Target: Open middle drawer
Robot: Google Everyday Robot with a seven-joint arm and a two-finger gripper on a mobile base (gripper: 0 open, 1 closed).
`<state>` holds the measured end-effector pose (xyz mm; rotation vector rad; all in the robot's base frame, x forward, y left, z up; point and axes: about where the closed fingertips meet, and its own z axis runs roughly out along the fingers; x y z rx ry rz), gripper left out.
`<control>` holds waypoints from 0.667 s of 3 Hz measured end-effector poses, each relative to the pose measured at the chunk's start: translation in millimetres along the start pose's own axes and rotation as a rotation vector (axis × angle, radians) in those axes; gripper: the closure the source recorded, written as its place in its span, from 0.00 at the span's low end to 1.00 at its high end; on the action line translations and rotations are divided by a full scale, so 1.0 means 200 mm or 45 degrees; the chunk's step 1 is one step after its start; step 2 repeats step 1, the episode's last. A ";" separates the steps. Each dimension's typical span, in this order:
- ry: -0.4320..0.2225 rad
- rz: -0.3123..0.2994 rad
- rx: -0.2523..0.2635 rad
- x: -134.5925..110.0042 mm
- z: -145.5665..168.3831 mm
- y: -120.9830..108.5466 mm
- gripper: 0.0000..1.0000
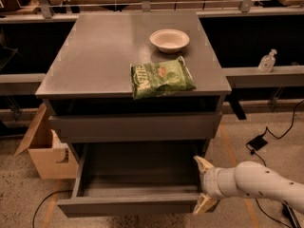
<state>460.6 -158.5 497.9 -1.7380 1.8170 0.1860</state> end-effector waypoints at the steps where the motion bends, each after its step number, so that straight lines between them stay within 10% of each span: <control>1: 0.021 0.051 0.046 0.08 -0.19 -0.07 0.00; 2: 0.021 0.051 0.046 0.08 -0.19 -0.07 0.00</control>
Offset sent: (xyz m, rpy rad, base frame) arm 0.0000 0.0000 0.0000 0.0000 0.0000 0.0000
